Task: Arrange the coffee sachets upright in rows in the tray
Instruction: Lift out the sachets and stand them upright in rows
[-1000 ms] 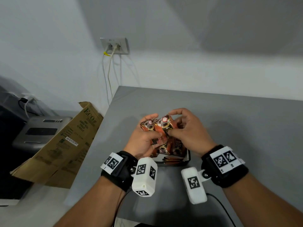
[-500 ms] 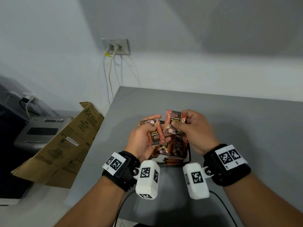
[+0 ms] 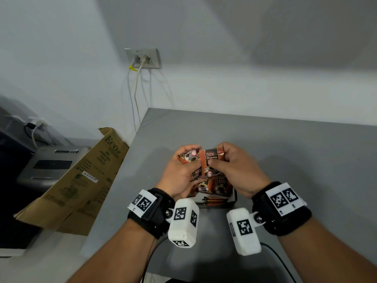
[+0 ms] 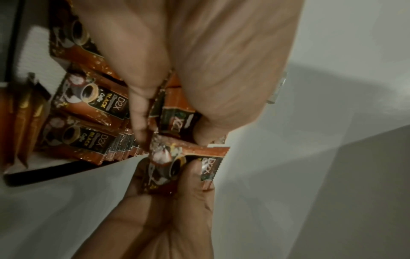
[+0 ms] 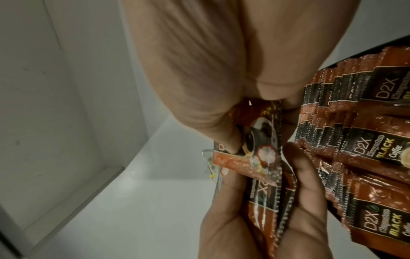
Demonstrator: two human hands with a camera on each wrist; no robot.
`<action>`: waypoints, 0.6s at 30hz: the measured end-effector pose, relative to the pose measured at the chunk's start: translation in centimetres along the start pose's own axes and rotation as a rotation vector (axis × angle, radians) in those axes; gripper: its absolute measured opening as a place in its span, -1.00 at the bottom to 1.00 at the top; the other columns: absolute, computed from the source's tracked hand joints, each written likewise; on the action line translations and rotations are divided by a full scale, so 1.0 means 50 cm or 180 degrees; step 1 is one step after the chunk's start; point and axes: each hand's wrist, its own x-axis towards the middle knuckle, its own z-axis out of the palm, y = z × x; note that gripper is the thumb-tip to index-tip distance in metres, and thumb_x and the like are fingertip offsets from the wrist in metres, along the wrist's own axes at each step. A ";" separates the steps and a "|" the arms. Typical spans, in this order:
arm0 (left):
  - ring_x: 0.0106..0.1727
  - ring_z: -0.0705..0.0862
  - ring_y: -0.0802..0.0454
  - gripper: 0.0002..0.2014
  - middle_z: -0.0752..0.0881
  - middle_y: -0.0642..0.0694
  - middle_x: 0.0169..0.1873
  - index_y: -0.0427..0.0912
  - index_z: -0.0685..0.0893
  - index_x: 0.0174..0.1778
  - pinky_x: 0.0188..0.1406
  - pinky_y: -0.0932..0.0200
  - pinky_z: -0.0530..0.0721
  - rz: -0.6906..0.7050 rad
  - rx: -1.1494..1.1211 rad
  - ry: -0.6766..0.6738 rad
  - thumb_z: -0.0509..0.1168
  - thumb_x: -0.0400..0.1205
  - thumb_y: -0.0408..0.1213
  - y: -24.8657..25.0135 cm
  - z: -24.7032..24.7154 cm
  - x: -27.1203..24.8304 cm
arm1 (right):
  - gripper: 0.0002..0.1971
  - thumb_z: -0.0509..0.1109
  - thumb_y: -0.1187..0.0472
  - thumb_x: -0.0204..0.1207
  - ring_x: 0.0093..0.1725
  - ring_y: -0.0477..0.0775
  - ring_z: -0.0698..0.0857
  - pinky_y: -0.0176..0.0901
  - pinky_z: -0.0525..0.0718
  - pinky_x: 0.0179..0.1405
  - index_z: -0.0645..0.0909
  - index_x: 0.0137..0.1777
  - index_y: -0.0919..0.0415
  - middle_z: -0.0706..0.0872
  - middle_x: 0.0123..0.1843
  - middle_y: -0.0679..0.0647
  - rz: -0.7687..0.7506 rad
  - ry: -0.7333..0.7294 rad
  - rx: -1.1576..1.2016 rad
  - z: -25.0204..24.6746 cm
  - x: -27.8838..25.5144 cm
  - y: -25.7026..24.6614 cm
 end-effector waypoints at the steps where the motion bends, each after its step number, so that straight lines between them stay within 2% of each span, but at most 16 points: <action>1: -0.18 0.75 -0.16 -0.66 0.72 -0.28 -0.05 -0.17 0.59 0.21 -0.21 -0.09 0.80 -0.0015 -0.0064 0.0007 0.32 0.60 -0.60 -0.003 0.000 0.000 | -0.93 0.46 0.39 0.56 -0.26 -0.01 0.76 -0.13 0.72 -0.20 0.62 -0.03 0.27 0.81 -0.19 0.15 0.0001 -0.0040 -0.0013 0.003 -0.001 0.001; 4: -0.16 0.75 -0.18 -0.60 0.70 -0.34 -0.01 -0.25 0.58 0.25 -0.19 -0.04 0.77 0.0014 -0.0221 0.0088 0.38 0.47 -0.44 -0.011 0.002 0.000 | -0.90 0.46 0.36 0.58 -0.25 0.02 0.74 -0.05 0.71 -0.14 0.60 0.00 0.34 0.78 -0.18 0.25 0.0004 -0.0066 -0.0080 0.009 0.001 0.004; 6: -0.10 0.73 -0.25 -0.59 0.67 -0.43 0.03 -0.30 0.58 0.27 -0.12 -0.09 0.76 0.0061 -0.0248 0.0065 0.37 0.48 -0.41 -0.013 0.003 -0.001 | -0.90 0.45 0.36 0.58 -0.23 0.03 0.71 -0.02 0.70 -0.12 0.59 -0.01 0.35 0.75 -0.21 0.18 -0.0003 -0.0072 -0.0094 0.011 0.001 0.005; 8: -0.06 0.70 -0.29 -0.64 0.65 -0.46 0.03 -0.32 0.60 0.21 -0.04 -0.16 0.73 0.0029 -0.0248 -0.0029 0.36 0.48 -0.43 -0.011 0.000 -0.002 | -0.92 0.46 0.36 0.57 -0.22 0.06 0.71 0.10 0.71 -0.08 0.60 -0.04 0.29 0.74 -0.20 0.14 -0.0008 -0.0151 -0.0164 0.007 0.005 0.003; 10: -0.15 0.69 -0.27 -0.71 0.68 -0.42 -0.07 -0.30 0.62 0.08 -0.13 -0.12 0.74 -0.0042 -0.0067 -0.0152 0.34 0.43 -0.49 -0.002 -0.007 -0.004 | -0.91 0.47 0.32 0.53 -0.22 0.11 0.73 0.22 0.73 -0.02 0.62 -0.08 0.15 0.75 -0.20 0.12 -0.0032 -0.0288 -0.0446 -0.007 0.011 -0.004; 12: -0.23 0.70 -0.26 -0.74 0.70 -0.36 -0.15 -0.26 0.65 -0.03 -0.27 -0.05 0.77 -0.0051 0.0503 -0.0277 0.33 0.39 -0.58 0.008 -0.017 -0.006 | -0.91 0.48 0.24 0.50 -0.17 0.19 0.78 0.28 0.75 0.02 0.62 -0.08 0.08 0.79 -0.16 0.12 -0.0106 -0.0455 -0.1004 -0.023 0.019 -0.018; 13: -0.26 0.69 -0.24 -0.73 0.70 -0.33 -0.16 -0.24 0.66 -0.07 -0.31 0.01 0.75 -0.0027 0.0916 -0.0352 0.33 0.40 -0.63 0.012 -0.019 -0.008 | -0.91 0.48 0.23 0.51 -0.14 0.21 0.79 0.28 0.76 0.02 0.62 -0.06 0.09 0.80 -0.14 0.13 -0.0152 -0.0484 -0.1243 -0.027 0.023 -0.027; 15: -0.36 0.63 -0.14 -0.71 0.69 -0.27 -0.22 -0.23 0.66 -0.11 -0.41 0.13 0.65 0.0044 0.1559 -0.0324 0.32 0.44 -0.71 0.016 -0.017 -0.010 | -0.93 0.45 0.23 0.55 -0.12 0.16 0.79 0.21 0.76 0.01 0.60 -0.04 0.11 0.79 -0.13 0.10 -0.0276 -0.0248 -0.1388 -0.031 0.030 -0.039; 18: -0.46 0.67 -0.05 -0.68 0.69 -0.25 -0.27 -0.24 0.58 -0.12 -0.55 0.18 0.63 0.0193 0.1087 0.0146 0.30 0.46 -0.78 0.013 -0.012 -0.006 | -0.94 0.44 0.25 0.57 -0.11 0.09 0.75 0.06 0.70 -0.01 0.62 -0.03 0.14 0.77 -0.09 0.08 -0.0153 0.0224 -0.0751 -0.028 0.029 -0.040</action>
